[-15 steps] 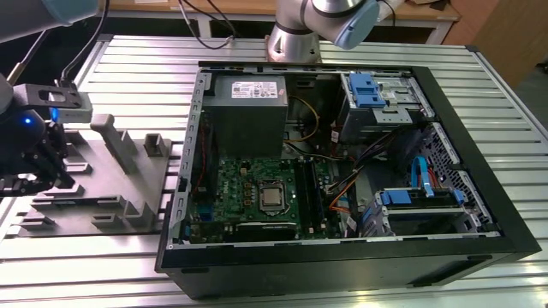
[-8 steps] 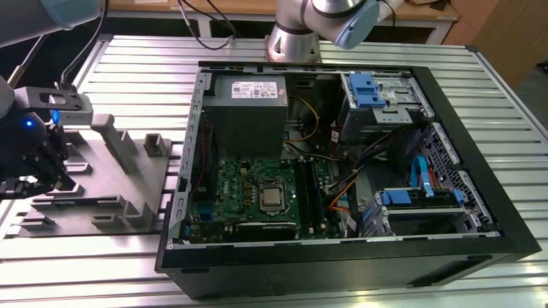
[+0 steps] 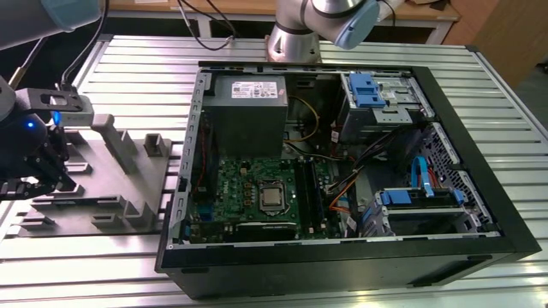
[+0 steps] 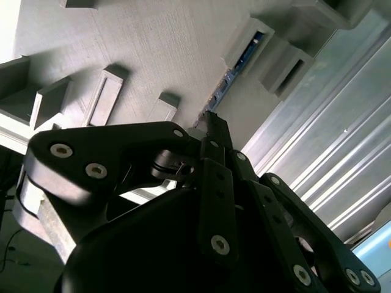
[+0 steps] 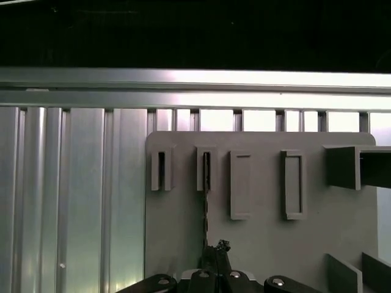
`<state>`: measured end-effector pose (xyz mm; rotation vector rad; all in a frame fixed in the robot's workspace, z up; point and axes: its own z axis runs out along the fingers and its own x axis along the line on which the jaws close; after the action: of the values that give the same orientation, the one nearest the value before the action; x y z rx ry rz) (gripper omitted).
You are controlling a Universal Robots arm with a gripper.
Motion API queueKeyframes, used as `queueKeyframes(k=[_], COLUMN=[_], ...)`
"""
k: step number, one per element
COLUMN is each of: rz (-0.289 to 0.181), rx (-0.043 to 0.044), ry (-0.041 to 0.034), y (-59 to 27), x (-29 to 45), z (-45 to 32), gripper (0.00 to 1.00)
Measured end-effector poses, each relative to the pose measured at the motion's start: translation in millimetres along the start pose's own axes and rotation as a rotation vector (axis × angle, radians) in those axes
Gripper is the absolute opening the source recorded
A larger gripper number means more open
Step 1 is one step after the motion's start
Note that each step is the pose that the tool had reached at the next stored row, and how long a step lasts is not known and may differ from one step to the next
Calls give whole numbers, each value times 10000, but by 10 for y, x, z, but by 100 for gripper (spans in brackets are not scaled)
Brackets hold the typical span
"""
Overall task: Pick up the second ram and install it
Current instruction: 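Pick up the second ram and move it above second insertion slot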
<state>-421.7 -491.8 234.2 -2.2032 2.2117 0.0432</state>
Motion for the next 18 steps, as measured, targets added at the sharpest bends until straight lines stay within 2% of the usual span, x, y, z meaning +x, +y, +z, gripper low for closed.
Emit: queueKeyframes(k=[7,14,18], rz=[-232,-753,-788], rx=[-8,-26,-26], ry=[2,5,5], y=[0,5,46], x=[4,19,23], z=[28,52,88], gripper=[10,10,10])
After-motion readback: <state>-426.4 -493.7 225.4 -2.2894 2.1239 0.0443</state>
